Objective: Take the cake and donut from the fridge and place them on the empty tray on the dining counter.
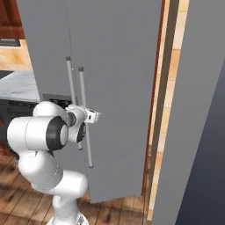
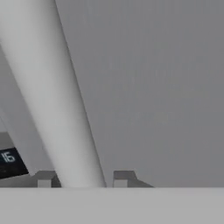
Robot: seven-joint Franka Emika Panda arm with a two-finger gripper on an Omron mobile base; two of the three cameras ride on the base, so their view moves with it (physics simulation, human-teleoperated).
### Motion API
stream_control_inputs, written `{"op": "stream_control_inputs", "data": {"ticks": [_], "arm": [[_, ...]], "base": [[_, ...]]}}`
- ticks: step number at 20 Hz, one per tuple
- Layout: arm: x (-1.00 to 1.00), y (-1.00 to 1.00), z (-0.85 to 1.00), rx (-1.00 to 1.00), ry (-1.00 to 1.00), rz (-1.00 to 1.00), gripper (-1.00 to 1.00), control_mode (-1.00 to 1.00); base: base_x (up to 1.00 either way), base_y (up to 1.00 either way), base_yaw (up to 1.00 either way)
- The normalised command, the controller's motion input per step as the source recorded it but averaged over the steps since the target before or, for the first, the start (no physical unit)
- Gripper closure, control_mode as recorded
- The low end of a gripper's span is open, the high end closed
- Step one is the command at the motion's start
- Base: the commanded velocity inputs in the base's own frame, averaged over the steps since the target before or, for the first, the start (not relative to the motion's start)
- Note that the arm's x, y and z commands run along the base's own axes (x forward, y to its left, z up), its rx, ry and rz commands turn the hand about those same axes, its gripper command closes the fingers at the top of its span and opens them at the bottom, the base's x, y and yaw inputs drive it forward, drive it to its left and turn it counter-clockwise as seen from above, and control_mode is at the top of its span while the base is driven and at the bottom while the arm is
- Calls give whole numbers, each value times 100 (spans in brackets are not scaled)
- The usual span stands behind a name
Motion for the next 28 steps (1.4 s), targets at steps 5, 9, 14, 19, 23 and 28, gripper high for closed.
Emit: {"op": "stream_control_inputs", "data": {"ticks": [5, 9, 14, 19, 23, 28], "arm": [[-100, -100, 27, 21, -4, -11, 100, -100], [-100, -100, 27, 27, 0, -10, 100, -100], [-100, -86, 68, 16, 1, -5, -100, -100], [-100, -75, 68, 10, -11, -2, -100, -100], [-100, 66, 63, -25, -61, 0, -100, -100], [-61, 100, 91, -51, -29, 6, -100, -100]], "base": [[0, 0, 0], [0, 0, 0], [0, 0, 0], [0, 0, 0], [0, 0, 0], [0, 0, 0]]}}
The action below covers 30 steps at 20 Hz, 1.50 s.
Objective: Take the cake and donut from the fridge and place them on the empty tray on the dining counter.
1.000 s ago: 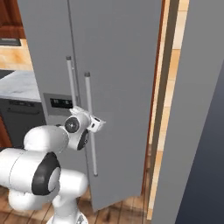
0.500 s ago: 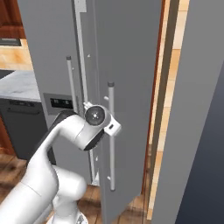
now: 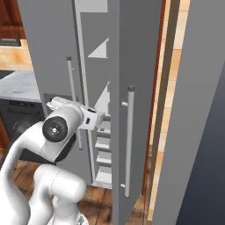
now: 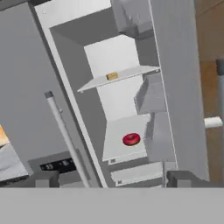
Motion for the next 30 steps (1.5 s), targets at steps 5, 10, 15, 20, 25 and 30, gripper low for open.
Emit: {"op": "stream_control_inputs", "data": {"ticks": [5, 10, 15, 20, 25, 30], "arm": [[42, 65, 26, -32, 1, -3, -100, -100], [19, -19, -20, -8, 0, -23, -100, -100], [6, -22, -31, 0, 0, -32, -100, -100], [29, -15, -24, 0, -8, -3, -100, -100], [36, -25, -19, 0, -10, 0, -100, -100], [25, -39, -14, 0, 0, 0, -100, -100]], "base": [[0, 0, 0], [0, 0, 0], [0, 0, 0], [0, 0, 0], [0, 0, 0], [0, 0, 0]]}}
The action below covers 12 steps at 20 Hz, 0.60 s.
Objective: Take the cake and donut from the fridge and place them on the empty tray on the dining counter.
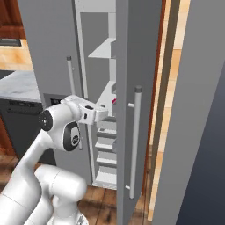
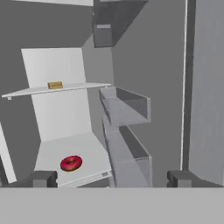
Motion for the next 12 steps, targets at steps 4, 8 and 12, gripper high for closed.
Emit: {"op": "stream_control_inputs", "data": {"ticks": [4, 8, 12], "arm": [[36, -30, -11, 0, -1, -1, -100, -100], [58, -18, -12, 0, -3, 0, -100, -100], [52, -34, -13, 0, -1, 0, -100, -100]], "base": [[0, 0, 0], [0, 0, 0], [0, 0, 0]]}}
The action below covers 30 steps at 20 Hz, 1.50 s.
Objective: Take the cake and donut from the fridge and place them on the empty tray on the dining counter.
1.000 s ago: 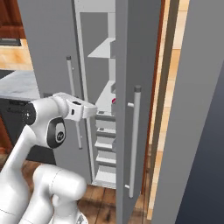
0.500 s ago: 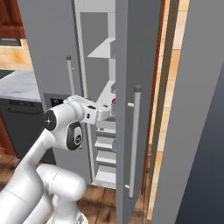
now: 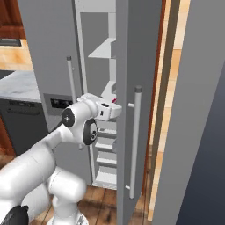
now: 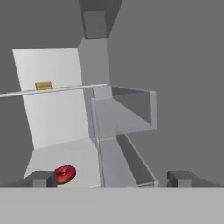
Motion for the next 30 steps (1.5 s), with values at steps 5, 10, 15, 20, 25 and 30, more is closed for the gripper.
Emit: {"op": "stream_control_inputs", "data": {"ticks": [5, 10, 15, 20, 25, 30], "arm": [[50, -33, -15, 0, 0, 0, -100, -100], [23, -63, -9, 1, 0, -1, -100, -100], [7, -98, -2, 13, 1, -2, -100, -100], [-1, -12, 11, 3, 1, 2, -100, -100], [-65, 21, 67, 0, -6, 8, -100, -100], [-64, 21, 100, 1, 27, 15, -100, -100]], "base": [[0, 0, 0], [0, 0, 0], [0, 0, 0], [0, 0, 0], [0, 0, 0], [0, 0, 0]]}}
